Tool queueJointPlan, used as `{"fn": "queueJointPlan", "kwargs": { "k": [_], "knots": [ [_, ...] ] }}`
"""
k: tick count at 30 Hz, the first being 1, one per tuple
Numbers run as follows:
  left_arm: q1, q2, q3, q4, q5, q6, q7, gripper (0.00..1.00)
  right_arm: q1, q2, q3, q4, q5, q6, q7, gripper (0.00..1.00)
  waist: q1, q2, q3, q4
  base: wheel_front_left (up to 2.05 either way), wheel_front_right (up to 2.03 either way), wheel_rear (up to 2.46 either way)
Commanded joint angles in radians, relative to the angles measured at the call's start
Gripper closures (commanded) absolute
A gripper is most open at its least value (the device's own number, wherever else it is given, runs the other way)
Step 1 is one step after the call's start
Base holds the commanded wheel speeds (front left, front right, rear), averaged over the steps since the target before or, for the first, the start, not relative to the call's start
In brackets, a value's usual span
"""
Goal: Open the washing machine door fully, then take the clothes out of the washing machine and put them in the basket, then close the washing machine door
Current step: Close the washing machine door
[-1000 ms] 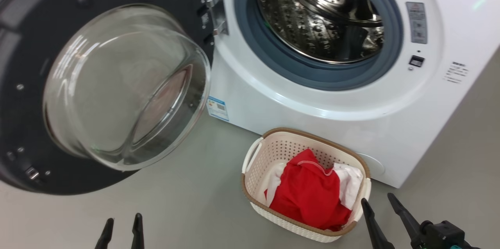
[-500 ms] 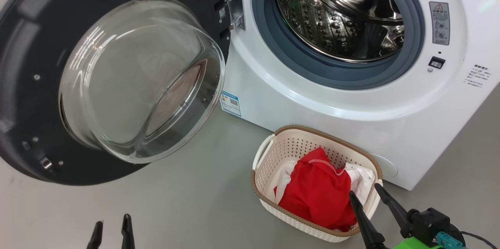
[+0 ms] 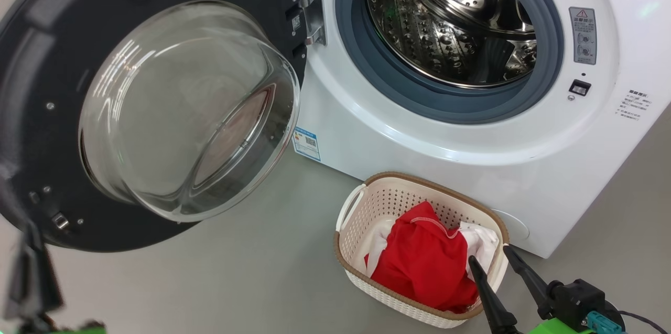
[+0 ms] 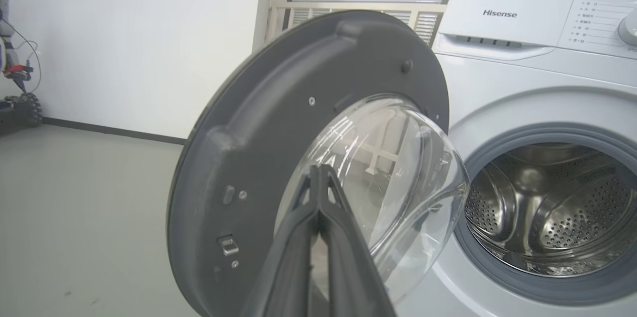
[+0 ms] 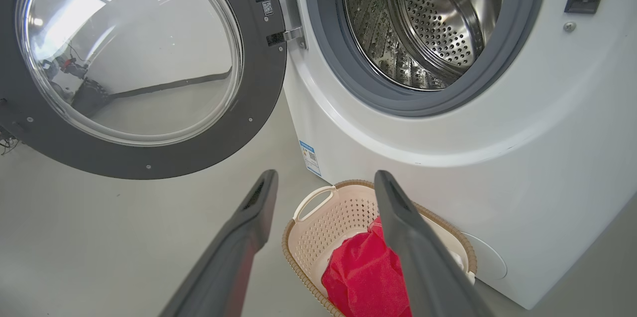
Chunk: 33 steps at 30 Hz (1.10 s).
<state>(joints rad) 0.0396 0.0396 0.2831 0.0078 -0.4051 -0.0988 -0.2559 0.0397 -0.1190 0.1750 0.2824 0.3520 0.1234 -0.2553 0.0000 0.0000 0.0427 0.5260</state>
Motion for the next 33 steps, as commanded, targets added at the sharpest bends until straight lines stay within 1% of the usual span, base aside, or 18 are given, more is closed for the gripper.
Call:
{"fn": "queueJointPlan", "kwargs": {
  "k": [1, 3, 5, 8, 11, 12, 16, 17, 20, 22, 25, 29, 32, 33],
  "knots": [
    [-0.088, 0.012, 0.075, -0.060, 0.037, -0.019, -0.006, 1.00, -0.003, -0.004, 0.019, -0.028, -0.004, 0.007, -0.006, 0.00, 0.0000, 0.0000, -0.001, -0.001, 0.00, 0.00, 0.00],
    [-0.145, 0.034, 0.113, -0.084, 0.049, -0.027, -0.006, 1.00, -0.001, -0.004, 0.016, -0.029, -0.005, 0.007, -0.006, 0.00, 0.0000, 0.0000, -0.001, -0.002, 0.00, 0.00, 0.00],
    [-0.208, 0.070, 0.141, -0.097, 0.044, -0.030, -0.006, 1.00, 0.001, -0.003, 0.014, -0.030, -0.005, 0.007, -0.006, 0.00, 0.0000, 0.0000, -0.002, -0.004, 0.00, 0.00, 0.00],
    [-0.302, 0.161, 0.137, -0.098, 0.009, -0.031, -0.006, 1.00, 0.003, -0.005, 0.010, -0.033, -0.007, 0.007, -0.006, 0.00, 0.0000, 0.0000, 0.002, -0.006, 0.00, 0.00, 0.00],
    [-0.406, 0.242, 0.144, -0.054, -0.064, -0.031, -0.006, 1.00, 0.001, -0.010, 0.003, -0.037, -0.011, 0.007, -0.006, 0.00, 0.0000, 0.0000, 0.012, -0.007, 0.00, 0.00, 0.00],
    [-0.406, 0.242, 0.144, -0.054, -0.064, -0.031, -0.006, 1.00, 0.001, -0.010, 0.003, -0.037, -0.011, 0.007, -0.006, 0.00, 0.0000, 0.0000, 0.012, -0.007, 0.00, 0.00, 0.00],
    [-0.531, 0.340, 0.139, 0.068, -0.167, -0.032, -0.006, 1.00, -0.001, -0.015, -0.007, -0.043, -0.016, 0.007, -0.006, 0.00, 0.0000, 0.0000, 0.024, -0.007, 0.00, 0.00, 0.00],
    [-0.561, 0.367, 0.133, 0.121, -0.199, -0.032, -0.006, 1.00, -0.001, -0.016, -0.010, -0.045, -0.017, 0.007, -0.006, 0.00, 0.0000, 0.0000, 0.027, -0.008, 0.00, 0.00, 0.00],
    [-0.651, 0.423, 0.121, 0.290, -0.324, -0.032, 0.005, 1.00, 0.001, -0.017, -0.016, -0.048, -0.020, 0.007, -0.006, 0.00, 0.0000, 0.0000, 0.035, -0.008, 0.00, 0.00, 0.00],
    [-0.708, 0.456, 0.113, 0.408, -0.407, -0.032, 0.043, 1.00, 0.002, -0.018, -0.021, -0.050, -0.022, 0.007, -0.006, 0.00, 0.0000, 0.0000, 0.040, -0.008, 0.00, 0.00, 0.00],
    [-0.776, 0.490, 0.102, 0.570, -0.518, -0.032, 0.137, 1.00, 0.005, -0.018, -0.027, -0.054, -0.024, 0.007, -0.006, 0.00, 0.0000, 0.0000, 0.047, -0.008, 0.00, 0.00, 0.00],
    [-0.835, 0.530, 0.077, 0.756, -0.596, -0.032, 0.272, 1.00, 0.010, -0.015, -0.032, -0.058, -0.028, 0.007, -0.006, 0.00, 0.0000, 0.0000, 0.052, -0.010, 0.00, 0.00, 0.00],
    [-0.872, 0.544, 0.058, 0.857, -0.642, -0.032, 0.386, 1.00, 0.015, -0.015, -0.039, -0.061, -0.030, 0.007, -0.006, 0.00, 0.0000, 0.0000, 0.055, -0.011, 0.00, 0.00, 0.00],
    [-0.885, 0.549, 0.045, 0.900, -0.667, -0.032, 0.449, 1.00, 0.018, -0.016, -0.041, -0.063, -0.031, 0.007, -0.006, 0.00, 0.0000, 0.0000, 0.057, -0.011, 0.00, 0.00, 0.00]
  ]
}}
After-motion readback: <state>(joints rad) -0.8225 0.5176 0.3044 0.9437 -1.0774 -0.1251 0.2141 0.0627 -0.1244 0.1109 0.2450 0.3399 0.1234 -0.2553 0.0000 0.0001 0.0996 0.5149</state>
